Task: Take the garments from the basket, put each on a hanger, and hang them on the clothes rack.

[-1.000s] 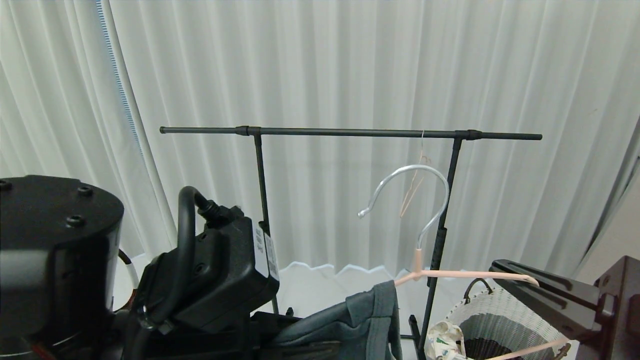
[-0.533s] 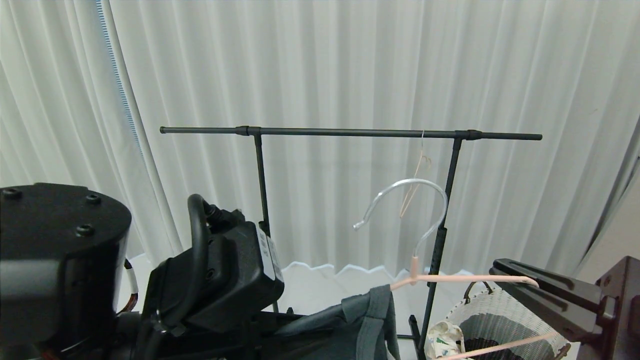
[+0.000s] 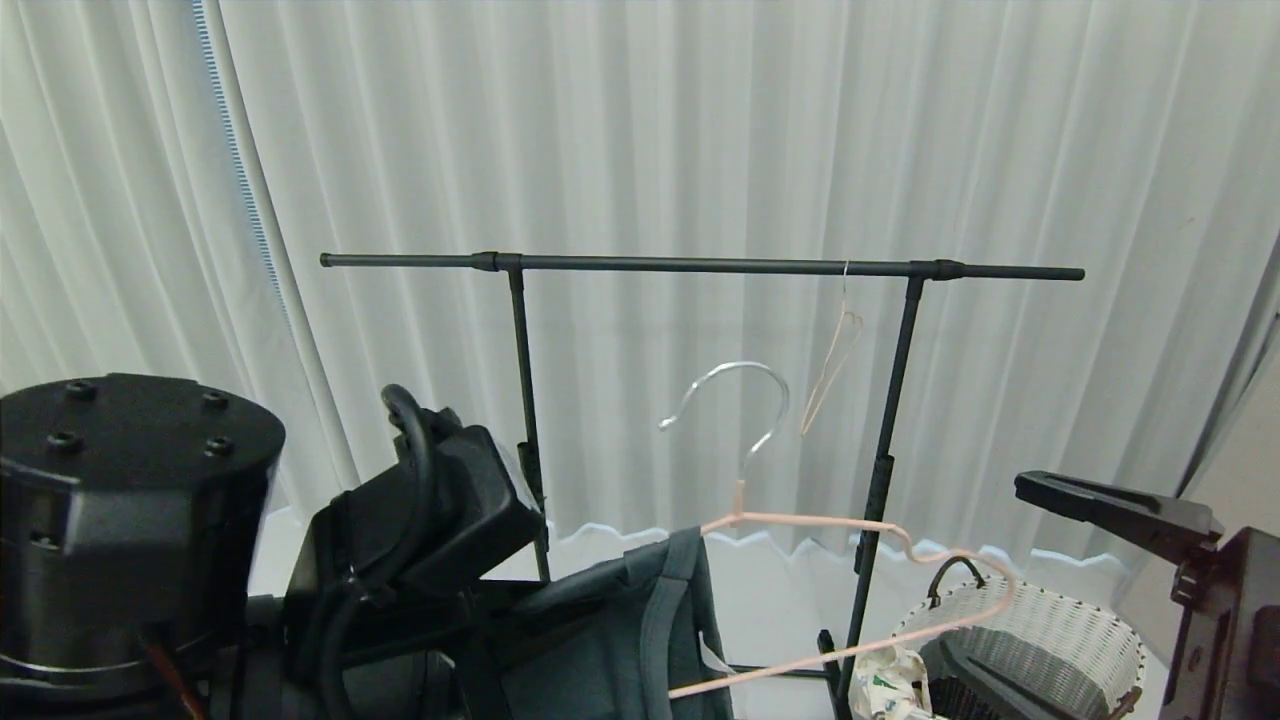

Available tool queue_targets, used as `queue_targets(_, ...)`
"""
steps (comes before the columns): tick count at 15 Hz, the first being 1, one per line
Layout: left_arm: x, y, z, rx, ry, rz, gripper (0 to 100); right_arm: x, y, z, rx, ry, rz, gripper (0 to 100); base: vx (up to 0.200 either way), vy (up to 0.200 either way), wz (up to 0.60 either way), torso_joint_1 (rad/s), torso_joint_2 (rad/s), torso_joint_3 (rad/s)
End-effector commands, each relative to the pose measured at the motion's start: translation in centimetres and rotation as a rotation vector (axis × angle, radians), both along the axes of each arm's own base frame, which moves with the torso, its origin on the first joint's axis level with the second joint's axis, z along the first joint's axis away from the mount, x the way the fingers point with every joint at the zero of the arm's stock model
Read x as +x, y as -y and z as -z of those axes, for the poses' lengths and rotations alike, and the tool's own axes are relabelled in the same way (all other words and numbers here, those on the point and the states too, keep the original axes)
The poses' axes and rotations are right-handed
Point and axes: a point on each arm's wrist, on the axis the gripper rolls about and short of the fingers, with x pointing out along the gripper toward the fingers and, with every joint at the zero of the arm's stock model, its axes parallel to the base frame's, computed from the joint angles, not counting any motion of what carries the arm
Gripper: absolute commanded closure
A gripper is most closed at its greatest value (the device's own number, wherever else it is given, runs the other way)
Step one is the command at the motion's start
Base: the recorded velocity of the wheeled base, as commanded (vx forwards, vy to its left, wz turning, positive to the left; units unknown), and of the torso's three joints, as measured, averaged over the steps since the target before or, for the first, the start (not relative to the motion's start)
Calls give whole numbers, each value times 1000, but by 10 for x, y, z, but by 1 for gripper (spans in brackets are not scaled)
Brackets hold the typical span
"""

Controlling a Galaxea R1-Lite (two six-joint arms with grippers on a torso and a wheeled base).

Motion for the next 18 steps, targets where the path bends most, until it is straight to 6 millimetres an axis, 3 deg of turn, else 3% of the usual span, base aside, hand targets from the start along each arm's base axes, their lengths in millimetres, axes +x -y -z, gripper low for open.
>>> queue_targets(1,16,-8,3,20,-3,-104,100,0,-2,6,-29,-46,-10,0,0,0,0,0,0,0)
queue_targets(6,27,-7,-21,-36,65,-170,100,-3,-20,22,-28,-350,-51,0,0,0,0,0,0,0)
queue_targets(10,33,-2,-38,-80,103,-182,100,16,-64,31,-69,-562,-11,0,0,0,0,0,0,0)
queue_targets(13,42,9,-62,-207,78,-265,100,31,-95,32,-60,-587,45,0,0,0,0,0,0,0)
queue_targets(18,41,12,-66,-218,91,-270,100,61,-127,38,-23,-591,201,0,0,0,0,0,0,0)
